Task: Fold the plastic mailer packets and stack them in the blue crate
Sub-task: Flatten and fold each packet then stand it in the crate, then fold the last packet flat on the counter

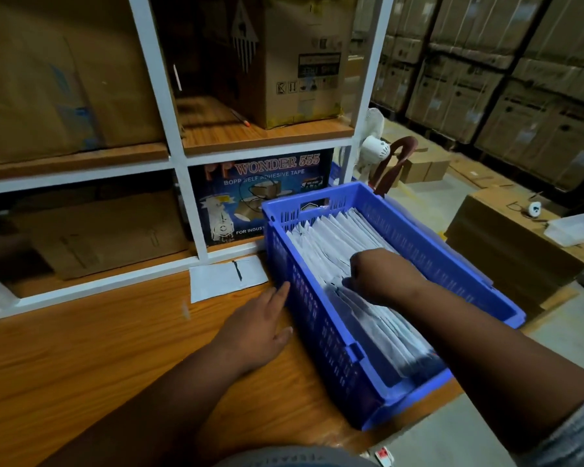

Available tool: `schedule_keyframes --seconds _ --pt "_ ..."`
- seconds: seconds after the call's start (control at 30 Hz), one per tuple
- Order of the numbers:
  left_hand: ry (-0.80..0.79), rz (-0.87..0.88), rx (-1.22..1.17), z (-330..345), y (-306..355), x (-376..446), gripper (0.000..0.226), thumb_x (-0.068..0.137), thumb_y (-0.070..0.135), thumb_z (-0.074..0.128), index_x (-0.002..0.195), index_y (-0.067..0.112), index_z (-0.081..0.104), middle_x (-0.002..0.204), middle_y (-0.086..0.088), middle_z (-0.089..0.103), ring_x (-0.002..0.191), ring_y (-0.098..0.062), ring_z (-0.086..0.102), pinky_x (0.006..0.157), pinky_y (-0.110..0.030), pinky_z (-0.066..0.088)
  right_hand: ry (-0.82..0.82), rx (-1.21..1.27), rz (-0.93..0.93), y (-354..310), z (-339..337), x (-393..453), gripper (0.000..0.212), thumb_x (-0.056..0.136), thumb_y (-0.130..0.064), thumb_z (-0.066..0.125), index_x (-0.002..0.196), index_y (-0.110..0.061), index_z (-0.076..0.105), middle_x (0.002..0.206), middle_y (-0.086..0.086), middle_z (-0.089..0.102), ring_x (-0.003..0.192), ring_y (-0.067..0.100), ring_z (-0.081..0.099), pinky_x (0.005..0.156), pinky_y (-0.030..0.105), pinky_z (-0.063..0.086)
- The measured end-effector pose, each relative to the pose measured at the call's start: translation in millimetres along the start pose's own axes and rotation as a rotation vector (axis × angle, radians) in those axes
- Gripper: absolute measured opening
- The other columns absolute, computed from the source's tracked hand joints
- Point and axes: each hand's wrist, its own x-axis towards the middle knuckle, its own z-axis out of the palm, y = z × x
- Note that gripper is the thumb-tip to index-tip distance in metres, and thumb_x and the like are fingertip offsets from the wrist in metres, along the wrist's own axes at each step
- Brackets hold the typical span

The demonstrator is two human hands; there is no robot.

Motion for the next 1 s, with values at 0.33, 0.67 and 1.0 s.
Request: schedule_keyframes --seconds 0.33,0.67,1.0 --pt "-0.043 -0.227 0.274 -7 -109 49 0.06 0.095 0.033 0.069 0.152 0.025 0.049 0.147 -0.008 0.052 0.133 -0.032 0.05 0.105 -0.047 0.049 0.217 0.029 -0.264 -106 -26 2 0.02 0.104 -0.046 0.056 0.099 -0.027 0.06 0.09 0.0 0.067 0.086 0.029 0.066 0.067 0.038 0.048" --pt "0.053 -0.255 0.27 24 -189 30 0.04 0.091 0.016 0.067 0.13 0.023 0.062 0.123 -0.004 0.063 0.116 -0.029 0.058 0.086 -0.042 0.053 0.067 0.097 -0.453 -179 42 4 0.012 0.103 -0.043 0.061 0.107 -0.033 0.065 0.104 -0.009 0.066 0.093 0.015 0.064 0.079 0.037 0.059" --pt "0.377 -0.105 -0.114 27 -199 -43 0.006 0.09 0.019 0.061 0.09 0.025 0.059 0.091 0.006 0.06 0.089 -0.019 0.054 0.076 -0.038 0.048 0.054 0.277 -0.434 -185 106 -14 0.042 0.096 -0.054 0.065 0.132 -0.038 0.052 0.135 -0.011 0.047 0.119 0.014 0.054 0.098 0.037 0.055"
